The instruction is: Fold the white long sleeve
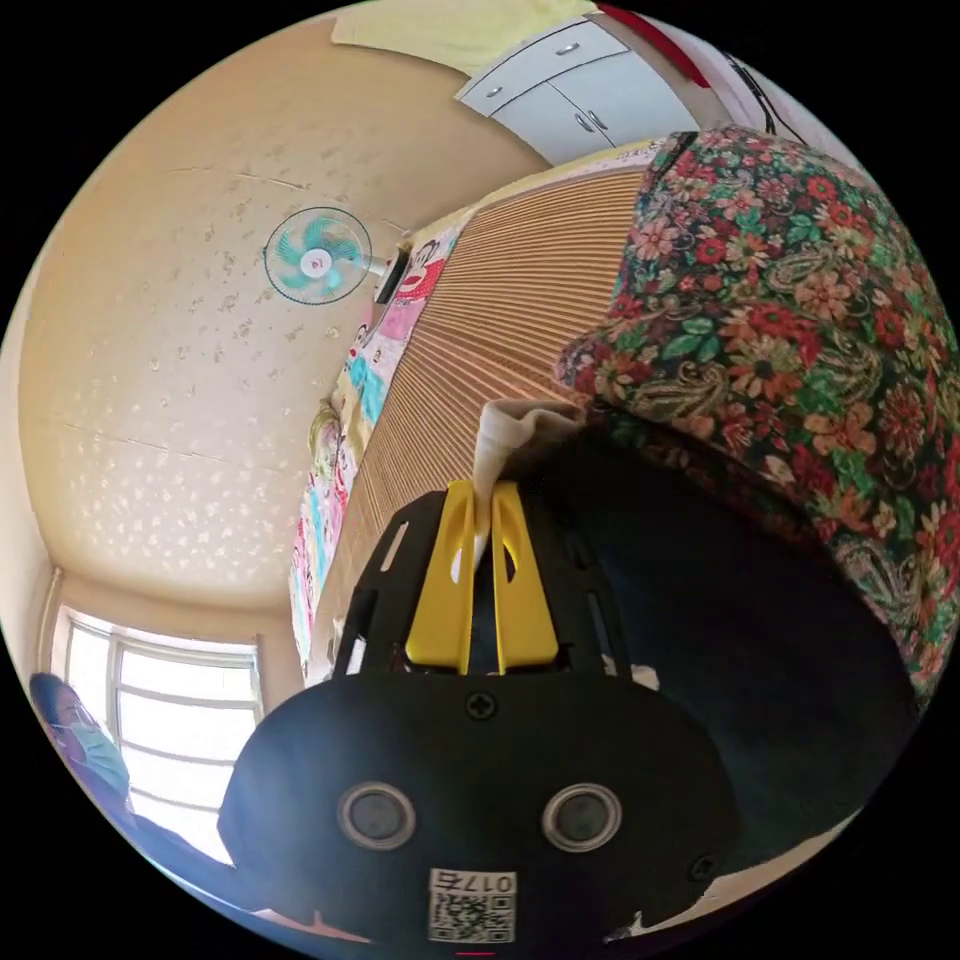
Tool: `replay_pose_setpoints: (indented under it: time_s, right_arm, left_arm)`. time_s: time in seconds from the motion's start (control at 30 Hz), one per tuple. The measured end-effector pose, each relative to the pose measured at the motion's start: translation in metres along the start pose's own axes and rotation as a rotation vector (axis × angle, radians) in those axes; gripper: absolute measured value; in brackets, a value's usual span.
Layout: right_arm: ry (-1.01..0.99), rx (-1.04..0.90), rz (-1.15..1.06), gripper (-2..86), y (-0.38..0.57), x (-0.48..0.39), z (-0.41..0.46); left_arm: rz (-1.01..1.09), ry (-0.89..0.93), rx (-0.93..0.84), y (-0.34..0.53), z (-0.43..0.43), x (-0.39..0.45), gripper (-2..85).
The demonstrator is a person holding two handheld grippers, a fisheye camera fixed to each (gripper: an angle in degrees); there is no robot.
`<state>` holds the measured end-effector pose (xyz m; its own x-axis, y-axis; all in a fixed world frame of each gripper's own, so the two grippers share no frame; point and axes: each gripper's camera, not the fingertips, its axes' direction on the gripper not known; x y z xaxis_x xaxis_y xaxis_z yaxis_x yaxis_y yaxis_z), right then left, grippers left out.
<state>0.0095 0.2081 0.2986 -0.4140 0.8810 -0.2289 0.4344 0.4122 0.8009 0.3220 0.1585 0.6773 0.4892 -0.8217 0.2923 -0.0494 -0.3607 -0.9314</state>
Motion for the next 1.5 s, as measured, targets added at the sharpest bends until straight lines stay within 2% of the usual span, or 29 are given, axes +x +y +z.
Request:
replay_pose_setpoints:
  time_s: [0.1,0.17,0.3,0.37,0.47,0.57,0.63,0.7,0.73,0.77,0.8,0.87,1.1,1.27,1.37,1.43,1.5]
  right_arm:
    - [-0.049,0.071,0.057,3.2,0.026,0.011,0.0]
    - [-0.076,0.116,0.082,3.4,0.041,-0.011,0.012]
    - [-0.198,0.194,-0.142,3.5,0.073,-0.116,0.027]
    - [-0.4,0.189,-0.349,3.4,0.127,-0.205,0.046]
    - [-0.533,0.144,-0.543,3.3,0.227,-0.299,0.09]
    - [-0.545,0.07,-0.631,3.4,0.34,-0.354,0.163]
    - [-0.481,0.001,-0.672,3.5,0.405,-0.371,0.215]
    - [-0.352,-0.059,-0.764,3.7,0.471,-0.378,0.27]
    - [-0.221,-0.119,-0.852,3.9,0.513,-0.378,0.309]
    - [-0.09,-0.225,-0.917,4.3,0.549,-0.372,0.349]
    - [-0.042,-0.298,-0.933,4.5,0.564,-0.368,0.369]
    - [0.034,-0.584,-0.96,8.1,0.606,-0.35,0.424]
    - [-0.083,-0.661,-0.935,10.4,0.613,-0.343,0.415]
    - [-0.059,-0.683,-0.909,9.7,0.604,-0.326,0.41]
    - [-0.058,-0.695,-0.879,9.2,0.6,-0.317,0.414]
    - [-0.09,-0.706,-0.826,9.0,0.599,-0.309,0.419]
    - [-0.12,-0.727,-0.784,8.8,0.601,-0.302,0.425]
  left_arm:
    - [-0.016,-0.009,-0.001,0.003,-0.006,-0.008,-1.0]
    - [-0.032,-0.013,0.005,0.005,-0.012,-0.014,-1.0]
    - [-0.069,-0.064,0.05,0.003,-0.032,-0.026,-0.9]
    - [-0.081,-0.088,0.076,0.001,-0.04,-0.03,-0.9]
    - [-0.082,-0.091,0.107,-0.002,-0.047,-0.038,-0.4]
    - [-0.068,-0.157,0.178,0.001,-0.051,-0.052,1.4]
    - [-0.104,-0.226,0.237,0.003,-0.05,-0.07,3.1]
    - [-0.142,-0.228,0.244,-0.013,-0.046,-0.098,5.0]
    - [-0.15,-0.223,0.249,-0.018,-0.047,-0.104,5.3]
    - [-0.158,-0.213,0.272,-0.03,-0.05,-0.113,5.9]
    - [-0.152,-0.212,0.299,-0.044,-0.054,-0.12,6.4]
    - [-0.142,-0.225,0.323,-0.069,-0.061,-0.127,7.6]
    - [-0.152,-0.317,0.46,-0.167,-0.123,-0.147,11.4]
    - [-0.245,-0.573,0.624,-0.181,-0.183,-0.143,12.1]
    - [-0.225,-0.605,0.753,-0.163,-0.2,-0.141,12.3]
    - [-0.234,-0.639,0.736,-0.162,-0.196,-0.15,12.0]
    - [-0.313,-0.65,0.632,-0.173,-0.184,-0.179,10.3]
